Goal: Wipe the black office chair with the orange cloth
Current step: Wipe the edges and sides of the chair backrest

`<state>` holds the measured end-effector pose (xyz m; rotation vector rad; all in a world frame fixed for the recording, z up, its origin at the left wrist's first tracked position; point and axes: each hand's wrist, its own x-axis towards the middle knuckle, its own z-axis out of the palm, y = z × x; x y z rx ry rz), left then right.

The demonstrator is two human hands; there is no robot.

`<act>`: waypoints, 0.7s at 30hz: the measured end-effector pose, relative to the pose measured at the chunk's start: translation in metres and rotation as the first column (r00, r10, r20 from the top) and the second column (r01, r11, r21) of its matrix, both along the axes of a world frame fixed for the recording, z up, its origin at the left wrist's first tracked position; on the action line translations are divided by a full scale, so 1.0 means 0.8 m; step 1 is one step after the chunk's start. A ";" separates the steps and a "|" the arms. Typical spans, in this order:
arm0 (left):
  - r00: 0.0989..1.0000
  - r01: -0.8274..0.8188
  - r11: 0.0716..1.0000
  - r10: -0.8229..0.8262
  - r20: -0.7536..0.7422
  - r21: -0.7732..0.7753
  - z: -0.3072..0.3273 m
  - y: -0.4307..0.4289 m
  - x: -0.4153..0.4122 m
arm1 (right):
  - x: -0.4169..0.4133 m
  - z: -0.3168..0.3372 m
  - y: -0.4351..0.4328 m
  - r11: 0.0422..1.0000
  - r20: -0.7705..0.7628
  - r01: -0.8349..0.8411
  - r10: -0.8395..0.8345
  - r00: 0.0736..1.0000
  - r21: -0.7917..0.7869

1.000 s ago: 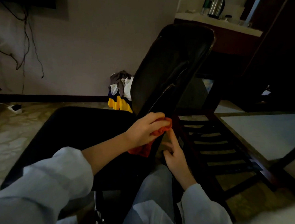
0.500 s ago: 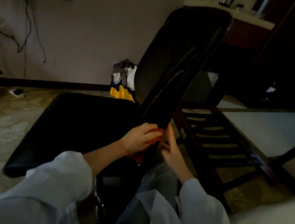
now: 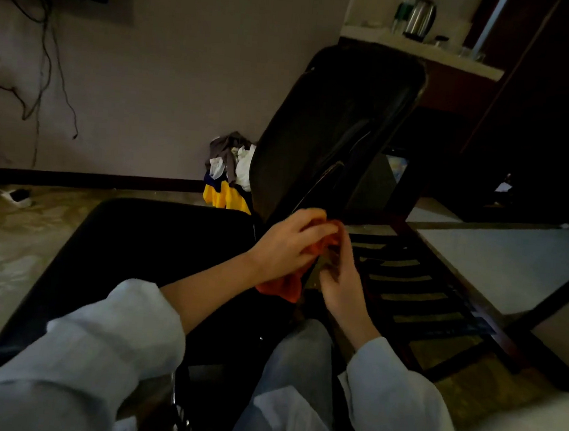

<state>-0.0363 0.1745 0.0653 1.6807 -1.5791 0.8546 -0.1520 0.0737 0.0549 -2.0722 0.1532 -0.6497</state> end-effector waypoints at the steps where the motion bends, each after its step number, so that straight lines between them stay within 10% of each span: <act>1: 1.000 -0.008 1.000 0.007 0.029 0.012 0.024 -0.006 0.002 | 0.004 0.013 -0.002 1.000 0.027 0.006 -0.007 1.000 0.030; 7: 0.975 0.011 0.998 -0.026 0.219 0.068 0.120 -0.031 0.006 | 0.018 0.096 -0.016 0.994 0.185 0.021 -0.041 0.982 0.111; 21: 0.996 0.090 0.988 -0.089 0.016 -0.122 0.224 -0.077 0.007 | 0.043 0.181 -0.046 0.991 0.369 0.121 -0.134 0.920 0.058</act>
